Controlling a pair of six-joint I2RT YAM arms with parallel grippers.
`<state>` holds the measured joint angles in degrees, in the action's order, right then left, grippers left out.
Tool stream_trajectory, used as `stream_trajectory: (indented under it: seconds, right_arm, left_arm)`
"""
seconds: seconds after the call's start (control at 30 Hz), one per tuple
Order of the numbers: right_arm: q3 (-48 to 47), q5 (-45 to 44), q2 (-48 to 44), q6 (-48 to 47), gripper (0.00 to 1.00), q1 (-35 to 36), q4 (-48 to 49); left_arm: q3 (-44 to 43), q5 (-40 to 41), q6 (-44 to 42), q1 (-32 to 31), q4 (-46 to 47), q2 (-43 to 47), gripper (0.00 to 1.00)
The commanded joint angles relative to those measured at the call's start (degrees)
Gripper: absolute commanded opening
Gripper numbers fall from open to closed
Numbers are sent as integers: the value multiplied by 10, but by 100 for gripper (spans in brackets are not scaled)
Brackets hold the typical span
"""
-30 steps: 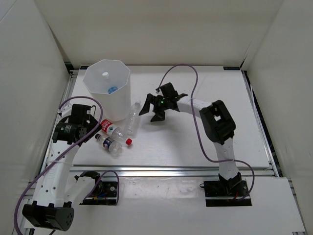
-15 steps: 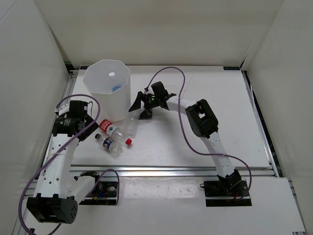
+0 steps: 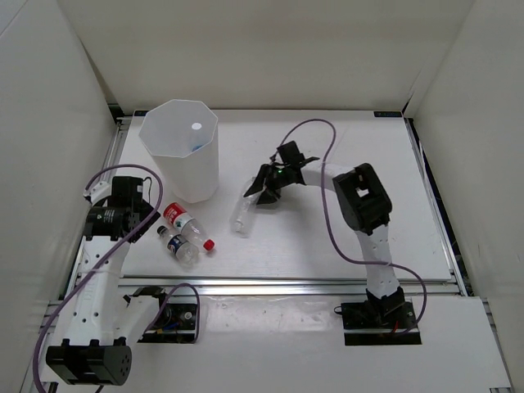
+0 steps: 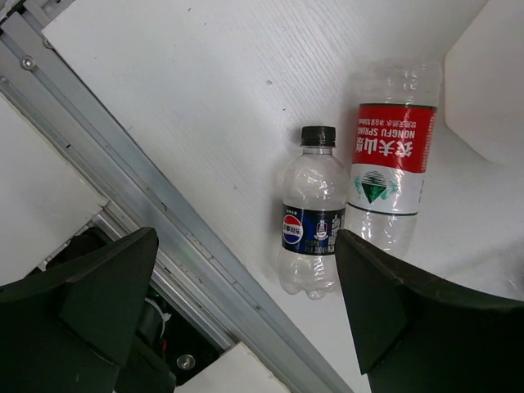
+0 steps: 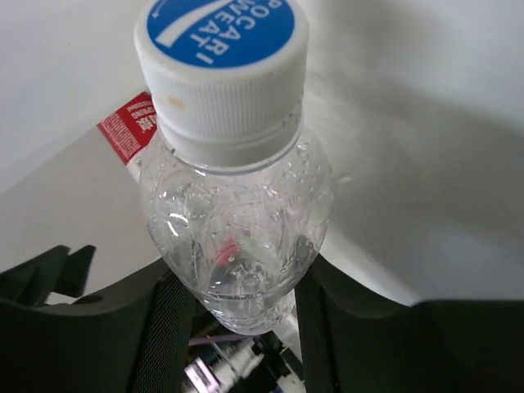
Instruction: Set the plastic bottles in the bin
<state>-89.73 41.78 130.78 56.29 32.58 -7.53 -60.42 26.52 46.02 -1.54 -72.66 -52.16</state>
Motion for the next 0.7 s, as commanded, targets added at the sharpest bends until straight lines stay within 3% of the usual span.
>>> stream_trajectory:
  seconds: [0.0, 0.1, 0.2, 0.23, 0.27, 0.4, 0.43, 0.5, 0.67]
  right_arm:
    - [25, -56, -119, -59, 25, -44, -124]
    - [1, -119, -222, -105, 25, -52, -196]
    - [-104, -171, -263, -117, 25, -45, -202]
    - [-150, -186, -258, -125, 25, -40, -202]
    - [-259, -198, -245, -131, 25, -29, -202]
    - [-549, -220, -102, -159, 25, 5, -182]
    - [-566, -212, -84, -145, 25, 13, -153]
    - [-531, -233, -69, -135, 31, 39, -28]
    - [-572, -304, 4, -252, 62, 108, 68]
  left_arm:
    - [28, 1, 25, 4, 27, 8, 100]
    - [46, -7, 40, 4, 44, 8, 100]
    - [76, -29, 53, 4, 63, 8, 100]
    - [84, -34, 53, 4, 63, 8, 100]
    - [93, -40, 53, 4, 76, 14, 100]
    - [114, -83, 41, 4, 97, 8, 100]
    - [114, -94, 33, 4, 97, 2, 100]
    - [103, -122, 27, 4, 91, -20, 100]
    - [68, -158, -2, 4, 91, -50, 100]
